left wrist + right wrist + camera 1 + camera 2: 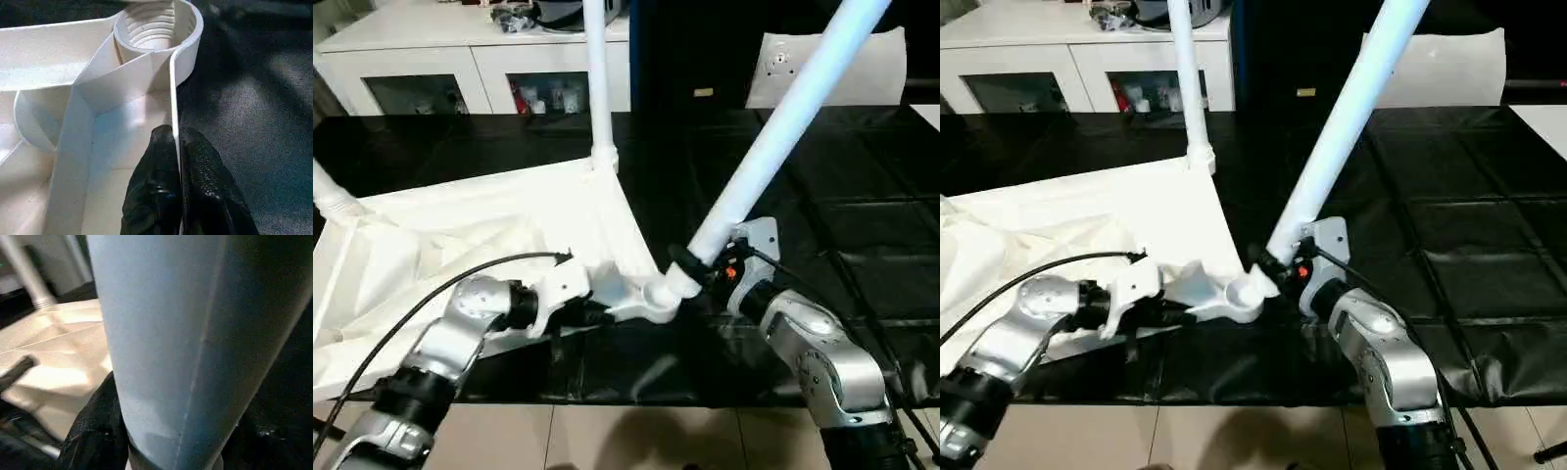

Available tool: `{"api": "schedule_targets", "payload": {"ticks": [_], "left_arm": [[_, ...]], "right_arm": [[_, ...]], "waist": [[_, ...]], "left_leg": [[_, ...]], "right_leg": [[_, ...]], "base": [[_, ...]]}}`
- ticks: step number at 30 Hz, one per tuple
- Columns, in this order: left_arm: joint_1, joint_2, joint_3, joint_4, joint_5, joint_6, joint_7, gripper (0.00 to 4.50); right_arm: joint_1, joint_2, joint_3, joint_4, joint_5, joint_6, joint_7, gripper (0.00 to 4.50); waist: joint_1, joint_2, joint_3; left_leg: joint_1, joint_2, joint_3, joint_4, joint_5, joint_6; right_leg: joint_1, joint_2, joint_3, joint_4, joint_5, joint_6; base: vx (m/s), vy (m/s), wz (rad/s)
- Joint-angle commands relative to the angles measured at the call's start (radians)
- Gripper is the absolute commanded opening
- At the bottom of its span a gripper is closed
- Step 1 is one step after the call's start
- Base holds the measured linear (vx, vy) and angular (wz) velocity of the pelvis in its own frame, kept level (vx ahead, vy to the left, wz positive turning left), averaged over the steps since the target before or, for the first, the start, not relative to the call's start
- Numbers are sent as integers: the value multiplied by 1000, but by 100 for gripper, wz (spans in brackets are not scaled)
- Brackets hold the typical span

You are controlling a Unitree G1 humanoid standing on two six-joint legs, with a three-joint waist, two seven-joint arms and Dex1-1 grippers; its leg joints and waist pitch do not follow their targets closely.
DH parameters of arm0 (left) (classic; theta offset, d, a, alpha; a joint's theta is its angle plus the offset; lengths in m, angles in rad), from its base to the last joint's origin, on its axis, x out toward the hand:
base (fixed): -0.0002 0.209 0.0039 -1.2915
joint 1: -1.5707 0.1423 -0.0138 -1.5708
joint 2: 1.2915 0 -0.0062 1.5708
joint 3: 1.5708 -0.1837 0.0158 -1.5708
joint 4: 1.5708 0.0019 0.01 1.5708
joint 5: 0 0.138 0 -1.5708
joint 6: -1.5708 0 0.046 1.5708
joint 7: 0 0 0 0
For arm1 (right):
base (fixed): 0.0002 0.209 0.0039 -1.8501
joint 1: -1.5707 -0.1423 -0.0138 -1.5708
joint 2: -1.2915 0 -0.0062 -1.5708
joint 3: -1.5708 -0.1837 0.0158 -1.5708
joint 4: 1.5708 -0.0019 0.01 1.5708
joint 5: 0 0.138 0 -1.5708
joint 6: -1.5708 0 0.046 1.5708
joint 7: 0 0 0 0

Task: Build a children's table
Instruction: Insert table leg to table base

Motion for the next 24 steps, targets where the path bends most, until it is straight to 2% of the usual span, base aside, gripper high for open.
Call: {"api": "schedule_targets", "payload": {"ticks": [1,7,9,10,11,12,13,15,16,19,20,21,22,23,24], "left_arm": [[-6,3,-32,17,43,-49,9,0],[-93,-36,-70,157,85,-236,2,0],[-135,-56,-91,206,98,-298,-10,0],[-136,-56,-91,207,98,-300,-11,0],[-151,-65,-98,221,100,-319,-16,0],[-166,-74,-102,236,105,-333,-17,0],[-175,-80,-104,244,109,-333,-12,0],[-188,-95,-93,272,101,-321,1,0],[-189,-104,-80,287,87,-311,3,0],[-167,-105,-51,296,44,-234,-10,0],[-147,-98,-40,286,24,-194,-28,0],[-137,-94,-37,277,16,-174,-35,0],[-137,-94,-37,277,16,-174,-35,0],[-111,-79,-36,251,14,-132,-40,0],[-104,-75,-36,244,18,-122,-35,0]], "right_arm": [[-23,-3,26,-26,8,-9,35,191],[-51,-8,-2,4,-5,-31,25,191],[-44,-12,-20,-11,4,-31,20,191],[-44,-13,-20,-12,5,-31,20,191],[-38,-16,-24,-21,9,-31,21,191],[-30,-21,-26,-30,12,-32,22,191],[-23,-24,-27,-37,12,-33,23,191],[-12,-32,-21,-44,5,-35,26,191],[-7,-40,-11,-46,-4,-38,33,191],[1,-59,17,-45,-27,-40,49,191],[-3,-65,29,-37,-34,-31,56,191],[-6,-69,34,-32,-37,-27,60,191],[-6,-69,34,-32,-37,-27,60,191],[-18,-76,50,-15,-44,-15,74,191],[-23,-80,55,-8,-46,-8,78,191]], "waist": [[2,-10,-56],[14,-12,-52],[16,-2,-51],[18,-6,-52],[21,5,-54],[18,5,-54],[22,10,-57],[26,4,-62],[27,15,-62],[32,4,-70],[32,5,-71],[31,-5,-71],[32,-2,-71],[31,-4,-69],[26,-19,-65]], "left_leg": [[2,66,-33,-80,-233,39],[17,61,-30,-79,-271,27],[30,61,-28,-77,-312,12],[28,61,-29,-77,-312,12],[24,62,-31,-78,-305,9],[18,66,-32,-81,-305,11],[20,67,-34,-80,-305,6],[12,71,-35,-83,-277,7],[11,70,-35,-82,-273,8],[2,73,-33,-79,-214,15],[-1,71,-31,-77,-188,28],[-3,69,-27,-75,-174,41],[-3,68,-27,-74,-169,44],[-4,67,-25,-72,-163,50],[-7,67,-24,-74,-165,54]], "right_leg": [[46,-91,76,-77,-409,-70],[34,-89,73,-97,-511,-28],[26,-86,72,-106,-540,-17],[27,-87,71,-105,-535,-17],[33,-91,73,-99,-517,-24],[35,-87,72,-102,-501,-19],[36,-89,73,-96,-484,-24],[43,-92,78,-83,-407,-52],[42,-91,78,-81,-396,-58],[51,-93,82,-61,-277,-101],[52,-93,83,-55,-240,-117],[53,-94,84,-53,-233,-128],[53,-96,84,-51,-239,-131],[52,-97,84,-53,-266,-128],[52,-94,84,-57,-296,-121]], "base": [[0,0,0],[0,0,0],[0,0,0],[0,0,0],[0,0,0],[0,0,0],[0,0,0],[0,0,0],[0,0,0],[0,0,0],[0,0,0],[0,0,0],[0,0,0],[0,0,0],[0,0,0]]}}
